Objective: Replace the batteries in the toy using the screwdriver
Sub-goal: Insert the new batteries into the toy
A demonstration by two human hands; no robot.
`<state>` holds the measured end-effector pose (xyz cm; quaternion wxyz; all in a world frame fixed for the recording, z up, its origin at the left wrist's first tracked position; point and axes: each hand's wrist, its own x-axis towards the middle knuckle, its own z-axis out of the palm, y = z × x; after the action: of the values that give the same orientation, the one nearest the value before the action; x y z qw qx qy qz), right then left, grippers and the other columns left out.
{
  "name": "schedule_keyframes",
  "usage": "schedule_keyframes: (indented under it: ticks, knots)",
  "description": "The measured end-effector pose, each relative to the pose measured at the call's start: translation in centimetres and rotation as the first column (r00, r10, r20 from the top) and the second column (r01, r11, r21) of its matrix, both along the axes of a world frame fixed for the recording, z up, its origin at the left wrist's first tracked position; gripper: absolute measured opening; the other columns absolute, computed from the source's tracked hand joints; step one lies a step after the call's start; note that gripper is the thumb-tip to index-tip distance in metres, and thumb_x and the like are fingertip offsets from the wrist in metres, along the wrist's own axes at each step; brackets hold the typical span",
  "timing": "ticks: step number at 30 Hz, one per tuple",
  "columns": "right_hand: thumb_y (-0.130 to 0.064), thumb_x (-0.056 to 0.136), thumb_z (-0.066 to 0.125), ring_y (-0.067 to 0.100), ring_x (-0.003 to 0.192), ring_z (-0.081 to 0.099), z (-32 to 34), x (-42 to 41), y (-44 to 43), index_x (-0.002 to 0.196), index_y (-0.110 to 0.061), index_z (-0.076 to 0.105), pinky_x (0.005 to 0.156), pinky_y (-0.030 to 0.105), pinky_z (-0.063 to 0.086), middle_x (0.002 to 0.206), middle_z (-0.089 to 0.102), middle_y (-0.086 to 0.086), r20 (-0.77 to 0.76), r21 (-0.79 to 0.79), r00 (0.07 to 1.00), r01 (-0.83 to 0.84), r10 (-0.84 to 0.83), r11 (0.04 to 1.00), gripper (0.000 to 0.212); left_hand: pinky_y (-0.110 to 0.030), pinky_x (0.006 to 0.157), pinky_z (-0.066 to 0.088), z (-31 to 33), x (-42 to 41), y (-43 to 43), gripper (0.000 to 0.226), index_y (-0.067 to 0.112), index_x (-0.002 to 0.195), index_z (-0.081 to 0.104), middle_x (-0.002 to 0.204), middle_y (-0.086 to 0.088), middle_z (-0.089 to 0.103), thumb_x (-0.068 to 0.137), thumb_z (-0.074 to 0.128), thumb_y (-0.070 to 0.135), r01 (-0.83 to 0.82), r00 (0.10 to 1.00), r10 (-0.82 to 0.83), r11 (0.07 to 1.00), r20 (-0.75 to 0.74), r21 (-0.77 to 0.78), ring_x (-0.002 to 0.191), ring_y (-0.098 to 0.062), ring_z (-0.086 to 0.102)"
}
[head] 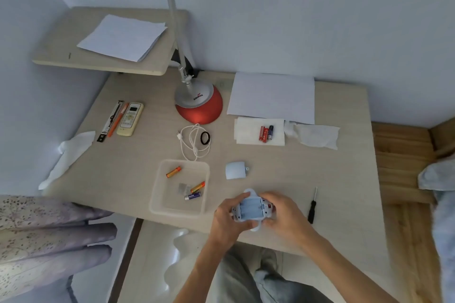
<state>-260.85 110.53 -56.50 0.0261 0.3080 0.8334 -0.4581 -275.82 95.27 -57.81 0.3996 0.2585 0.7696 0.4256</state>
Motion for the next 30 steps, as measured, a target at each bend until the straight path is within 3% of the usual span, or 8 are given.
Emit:
schedule_keyframes:
  ticks: [7,10,12,16,20,25,28,30]
  knots:
    - [-0.024,0.070,0.085,0.002,0.093,0.065,-1.1,2.0,2.7,0.123,-0.032,0.070,0.081,0.027,0.057,0.105,0.067,-0.015,0.011,-0.007,0.987,0.160,-0.160,0.987,0.055,-0.021,0.082,0.062,2.9,-2.8,5.0,0.062,0.025,0.127,0.074,0.128,0.006,0.064,0.072,0.100,0.016,0.003,0.999,-0.003,1.000,-0.044,0.003,0.109,-0.010,0.068]
    - [-0.031,0.070,0.085,0.005,0.090,0.065,-1.4,2.2,2.5,0.119,-0.032,0.070,0.079,0.029,0.057,0.101,0.066,-0.016,-0.022,-0.031,0.982,0.189,-0.190,0.981,0.051,-0.015,0.080,0.060,4.9,-5.6,8.3,0.052,0.024,0.125,0.075,0.120,0.010,0.069,0.078,0.095,0.015,0.002,0.989,0.001,1.000,-0.151,0.018,0.104,-0.004,0.070]
    - [-0.034,0.070,0.086,0.006,0.091,0.065,-1.5,2.2,2.1,0.118,-0.031,0.070,0.079,0.029,0.057,0.101,0.066,-0.015,-0.027,-0.044,0.977,0.209,-0.210,0.977,0.050,-0.020,0.084,0.061,5.9,-7.6,11.0,0.052,0.020,0.128,0.074,0.119,0.005,0.070,0.080,0.092,0.010,0.053,0.969,-0.045,0.998,-0.244,0.027,0.102,-0.007,0.070]
    - [-0.035,0.073,0.085,0.007,0.094,0.066,-1.6,2.1,1.5,0.119,-0.031,0.069,0.082,0.029,0.057,0.105,0.066,-0.016,-0.037,-0.072,0.966,0.253,-0.256,0.965,0.049,-0.033,0.089,0.059,5.5,-10.9,17.2,0.057,0.011,0.133,0.071,0.119,-0.007,0.069,0.080,0.090,0.003,0.222,0.854,-0.212,0.974,-0.475,-0.035,0.096,-0.020,0.068]
    - [-0.023,0.075,0.081,0.009,0.096,0.065,-1.7,1.9,0.7,0.120,-0.031,0.067,0.084,0.032,0.058,0.108,0.065,-0.013,-0.015,-0.080,0.956,0.290,-0.292,0.954,0.048,-0.047,0.103,0.054,2.4,-13.4,22.2,0.071,0.014,0.144,0.063,0.127,-0.011,0.060,0.079,0.091,0.010,0.436,0.697,-0.482,0.873,-0.531,-0.220,0.115,-0.031,0.062]
    - [-0.011,0.075,0.079,0.005,0.094,0.065,-2.0,1.7,0.3,0.121,-0.029,0.068,0.085,0.031,0.058,0.108,0.064,-0.012,0.040,-0.081,0.944,0.329,-0.327,0.941,0.051,-0.038,0.109,0.045,-0.5,-14.1,24.2,0.076,0.016,0.147,0.060,0.126,-0.008,0.050,0.078,0.093,0.018,0.606,0.526,-0.692,0.713,-0.495,-0.353,0.120,-0.027,0.050]
    - [-0.012,0.076,0.076,0.005,0.095,0.064,-1.8,1.7,0.1,0.122,-0.029,0.066,0.085,0.030,0.057,0.108,0.063,-0.013,0.044,-0.067,0.940,0.341,-0.339,0.938,0.050,-0.027,0.098,0.040,-1.3,-14.3,24.2,0.064,0.016,0.140,0.065,0.121,-0.005,0.051,0.082,0.091,0.020,0.611,0.517,-0.675,0.722,-0.527,-0.325,0.111,-0.020,0.048]
    - [-0.016,0.077,0.072,0.004,0.096,0.062,-1.6,1.7,-0.2,0.122,-0.030,0.065,0.085,0.029,0.057,0.109,0.062,-0.014,0.055,-0.052,0.941,0.338,-0.335,0.940,0.048,-0.027,0.094,0.042,-1.5,-14.5,24.2,0.058,0.014,0.136,0.067,0.119,-0.002,0.053,0.083,0.090,0.021,0.600,0.538,-0.660,0.737,-0.525,-0.311,0.104,-0.016,0.047]
